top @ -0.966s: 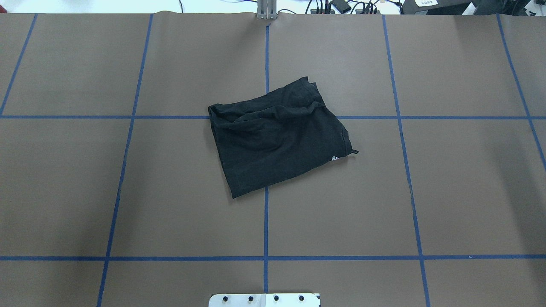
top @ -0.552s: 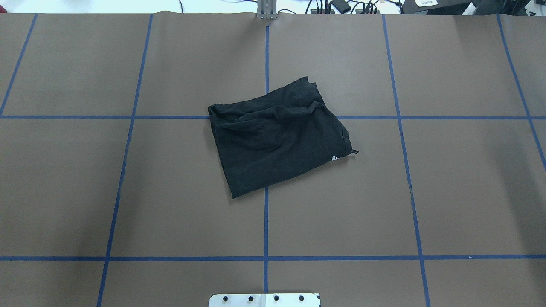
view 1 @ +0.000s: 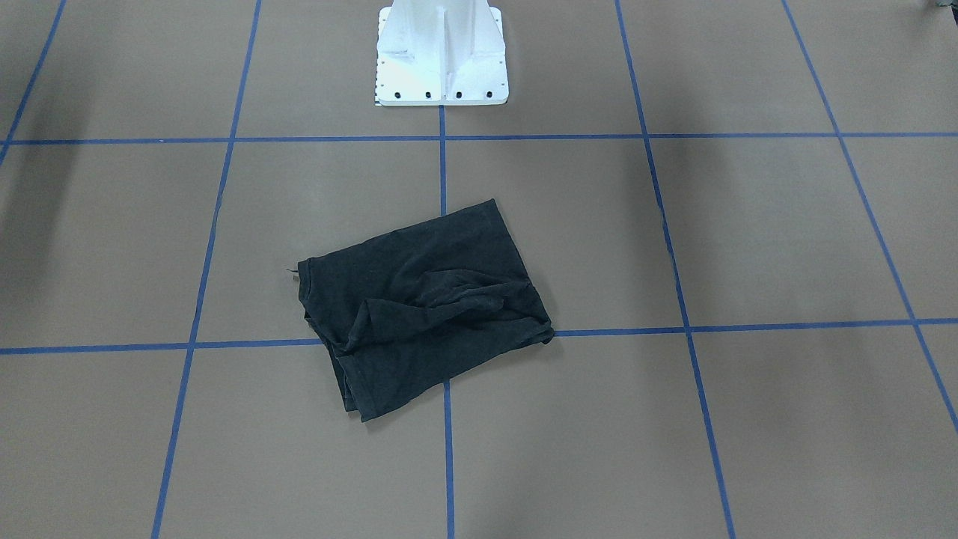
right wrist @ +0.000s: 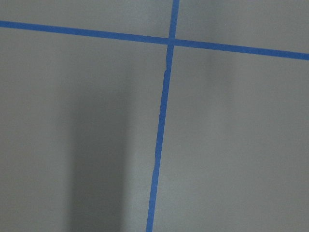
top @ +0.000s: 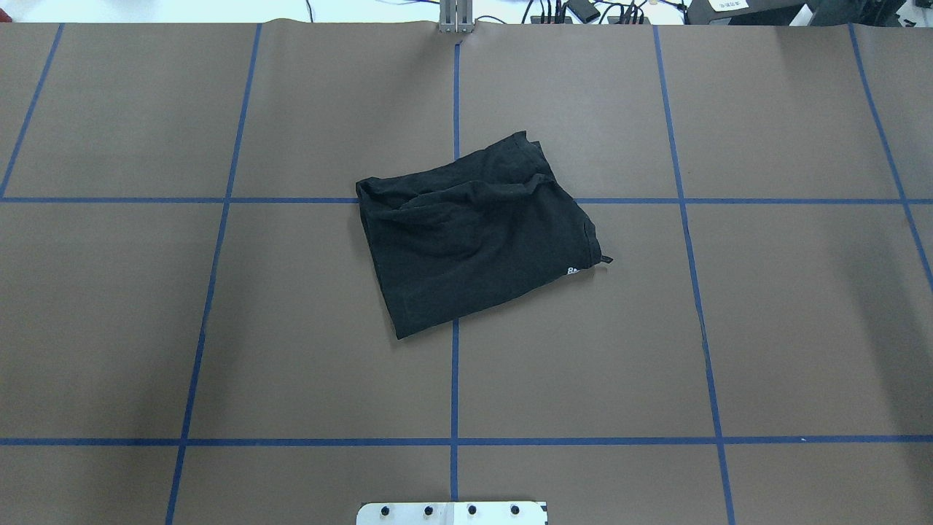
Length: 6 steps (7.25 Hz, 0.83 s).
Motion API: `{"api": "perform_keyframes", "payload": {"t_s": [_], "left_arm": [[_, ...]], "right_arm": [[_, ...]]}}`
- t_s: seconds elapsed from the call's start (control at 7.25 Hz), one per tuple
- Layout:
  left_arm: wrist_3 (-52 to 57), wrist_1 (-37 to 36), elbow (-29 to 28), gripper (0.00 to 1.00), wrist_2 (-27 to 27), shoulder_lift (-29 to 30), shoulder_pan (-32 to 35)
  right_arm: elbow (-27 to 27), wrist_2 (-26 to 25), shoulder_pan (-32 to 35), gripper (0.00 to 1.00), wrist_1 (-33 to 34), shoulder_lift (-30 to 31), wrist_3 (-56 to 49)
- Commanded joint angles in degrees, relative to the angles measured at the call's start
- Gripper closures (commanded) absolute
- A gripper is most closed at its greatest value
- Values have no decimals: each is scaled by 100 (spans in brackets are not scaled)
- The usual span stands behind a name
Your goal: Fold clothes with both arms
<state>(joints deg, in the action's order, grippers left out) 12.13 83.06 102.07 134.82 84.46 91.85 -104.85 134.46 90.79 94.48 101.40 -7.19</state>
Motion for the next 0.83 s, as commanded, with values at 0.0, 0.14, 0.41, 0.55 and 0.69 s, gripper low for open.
{"api": "perform_keyframes", "payload": {"t_s": [0.0, 0.14, 0.41, 0.55, 0.69], "left_arm": [[0, 8, 33, 0, 0, 9, 0], [0, 8, 50, 0, 9, 17, 0], [0, 8, 68, 0, 9, 26, 0], [0, 8, 85, 0, 17, 26, 0], [0, 8, 94, 0, 26, 26, 0]], "right_arm": [[0, 1, 0, 0, 0, 2, -2], [0, 1, 0, 0, 0, 11, -2], [0, 1, 0, 0, -8, 37, -2], [0, 1, 0, 0, 0, 37, -2], [0, 1, 0, 0, 0, 37, -2]]}}
